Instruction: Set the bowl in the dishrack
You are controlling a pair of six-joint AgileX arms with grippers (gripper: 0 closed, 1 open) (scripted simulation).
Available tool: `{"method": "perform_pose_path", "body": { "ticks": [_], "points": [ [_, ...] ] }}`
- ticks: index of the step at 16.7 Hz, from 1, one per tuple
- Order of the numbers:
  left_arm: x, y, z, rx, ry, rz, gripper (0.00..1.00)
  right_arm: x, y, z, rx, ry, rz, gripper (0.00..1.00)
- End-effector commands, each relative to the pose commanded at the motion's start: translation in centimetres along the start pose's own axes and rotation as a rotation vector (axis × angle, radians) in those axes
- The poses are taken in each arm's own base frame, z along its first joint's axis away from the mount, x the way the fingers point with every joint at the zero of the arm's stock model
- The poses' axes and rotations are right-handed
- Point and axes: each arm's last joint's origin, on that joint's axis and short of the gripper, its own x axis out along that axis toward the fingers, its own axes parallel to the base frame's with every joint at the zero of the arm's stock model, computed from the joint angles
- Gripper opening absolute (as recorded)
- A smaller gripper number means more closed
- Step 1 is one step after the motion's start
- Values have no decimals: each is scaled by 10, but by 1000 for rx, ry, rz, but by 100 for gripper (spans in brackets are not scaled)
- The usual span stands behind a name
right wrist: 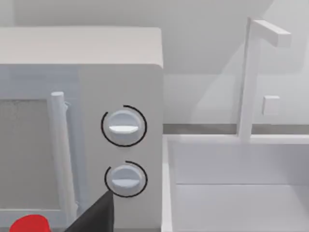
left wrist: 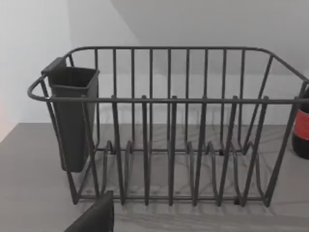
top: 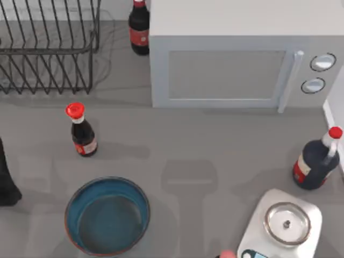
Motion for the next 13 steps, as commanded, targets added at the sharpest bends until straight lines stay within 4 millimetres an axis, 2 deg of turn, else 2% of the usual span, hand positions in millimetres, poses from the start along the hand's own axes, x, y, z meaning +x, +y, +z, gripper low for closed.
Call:
{"method": "perform_pose_path", "body": {
  "ticks": [4, 7, 10, 13],
  "points": [
    [0, -2, 5, -20, 30, -22, 100, 0, 0, 0, 0, 0, 0, 100],
    [2, -10, 27, -87, 146, -93, 100, 0, 0, 0, 0, 0, 0, 100],
    [13, -25, 57, -167, 354, -175, 100, 0, 0, 0, 0, 0, 0, 100],
    [39, -50, 80, -211, 662, -226, 100, 0, 0, 0, 0, 0, 0, 100]
  ]
}}
